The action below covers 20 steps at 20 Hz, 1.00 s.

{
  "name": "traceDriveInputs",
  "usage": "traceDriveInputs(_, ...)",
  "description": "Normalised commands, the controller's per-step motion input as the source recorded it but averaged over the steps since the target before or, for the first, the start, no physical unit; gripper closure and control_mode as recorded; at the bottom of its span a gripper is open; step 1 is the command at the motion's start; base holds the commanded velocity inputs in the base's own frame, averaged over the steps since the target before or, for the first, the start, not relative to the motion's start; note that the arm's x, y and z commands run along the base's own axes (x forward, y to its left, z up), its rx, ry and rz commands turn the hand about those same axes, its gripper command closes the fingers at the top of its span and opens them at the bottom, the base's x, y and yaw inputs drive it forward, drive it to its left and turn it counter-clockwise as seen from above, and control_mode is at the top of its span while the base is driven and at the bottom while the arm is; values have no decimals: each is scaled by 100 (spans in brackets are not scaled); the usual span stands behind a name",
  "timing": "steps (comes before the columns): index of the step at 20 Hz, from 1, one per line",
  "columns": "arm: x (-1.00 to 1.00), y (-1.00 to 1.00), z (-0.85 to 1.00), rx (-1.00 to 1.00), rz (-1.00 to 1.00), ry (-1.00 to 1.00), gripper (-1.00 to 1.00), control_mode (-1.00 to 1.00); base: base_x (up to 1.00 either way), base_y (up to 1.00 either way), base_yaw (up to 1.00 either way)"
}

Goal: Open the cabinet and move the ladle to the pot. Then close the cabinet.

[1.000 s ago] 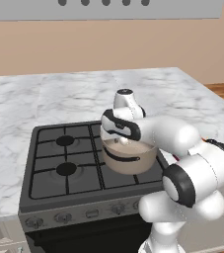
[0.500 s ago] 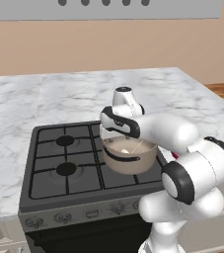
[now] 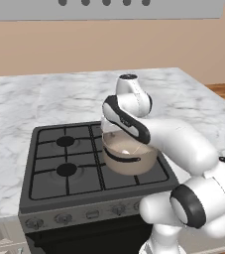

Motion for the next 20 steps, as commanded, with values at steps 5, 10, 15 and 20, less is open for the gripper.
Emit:
traceDriveInputs(5,-60,0,98,1,0,0,-100,-100,0,0,0)
traceDriveInputs(10,-84,-19,76,0,0,0,-100,-100,0,0,0)
traceDriveInputs(15,-40,-36,34,0,0,6,-100,-100,0,0,0)
traceDriveInputs(20,-19,-51,1,0,0,7,-100,-100,0,0,0)
